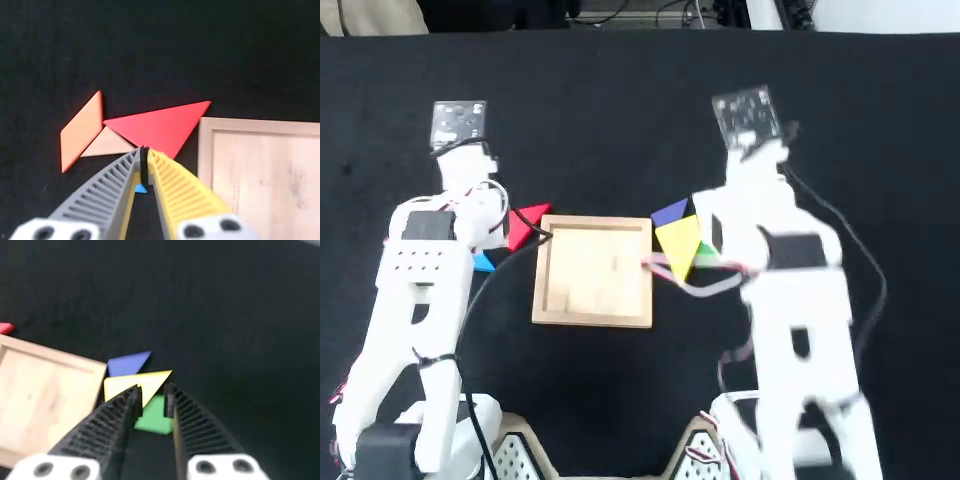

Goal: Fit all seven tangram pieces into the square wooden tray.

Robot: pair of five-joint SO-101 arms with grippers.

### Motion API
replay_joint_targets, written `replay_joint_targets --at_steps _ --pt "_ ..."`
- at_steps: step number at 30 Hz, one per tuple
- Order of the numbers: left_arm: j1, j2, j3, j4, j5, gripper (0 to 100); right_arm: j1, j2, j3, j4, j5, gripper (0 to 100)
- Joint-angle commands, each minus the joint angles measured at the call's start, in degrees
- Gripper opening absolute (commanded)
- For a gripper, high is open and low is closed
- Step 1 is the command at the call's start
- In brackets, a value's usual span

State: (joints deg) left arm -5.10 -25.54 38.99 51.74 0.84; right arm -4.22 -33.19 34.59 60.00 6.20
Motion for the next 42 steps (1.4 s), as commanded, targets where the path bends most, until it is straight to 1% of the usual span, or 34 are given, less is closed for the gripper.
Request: replay_joint_targets --at_steps 1,5,10,12,14,16,18,20,23,25,29,32,36,42 --pt "-2.42 0.26 -0.13 -1.49 0.70 4 -0.62 10.77 -5.14 0.53 -6.42 8.9" --pt "-3.82 0.97 1.36 -2.02 0.70 4 -0.44 17.10 -5.14 0.35 -6.68 8.9" --pt "-3.82 1.49 6.37 -10.64 1.14 4 -0.62 22.73 -5.49 0.53 -7.21 9.3" --pt "-3.82 2.81 7.25 -12.66 1.23 4 -0.70 23.96 -5.58 0.53 -9.05 10.9" --pt "-3.74 4.75 7.08 -13.19 1.23 4 -0.70 24.66 -6.46 0.70 -13.19 17.2" --pt "-3.47 6.86 6.02 -13.19 1.23 4 -0.97 25.01 -7.16 1.23 -15.74 26.3" --pt "-3.74 9.14 4.70 -13.19 1.32 6 -2.99 25.10 -7.43 1.32 -16.35 34.7" --pt "-3.74 11.78 3.56 -13.19 2.46 11 -6.07 25.10 -7.34 0.97 -16.62 39.2" --pt "-4.26 14.77 2.33 -13.19 5.98 17 -11.43 25.10 -7.87 -1.41 -19.08 39.9" --pt "-4.97 15.82 1.63 -13.19 6.77 18 -13.80 25.27 -7.69 -2.73 -20.66 40.0" --pt "-6.37 15.91 1.45 -13.19 6.86 18 -12.66 27.91 -7.16 -4.92 -23.03 40.0" --pt "-6.11 16.00 1.45 -13.27 6.86 18 -11.60 31.43 -8.04 -6.95 -24.79 40.0" --pt "-5.85 16.26 1.45 -13.27 6.86 18 -11.60 37.14 -11.30 -7.21 -26.81 40.0" --pt "-5.85 16.44 1.63 -13.27 6.86 18 -10.37 41.54 -13.32 -7.12 -27.08 40.0"
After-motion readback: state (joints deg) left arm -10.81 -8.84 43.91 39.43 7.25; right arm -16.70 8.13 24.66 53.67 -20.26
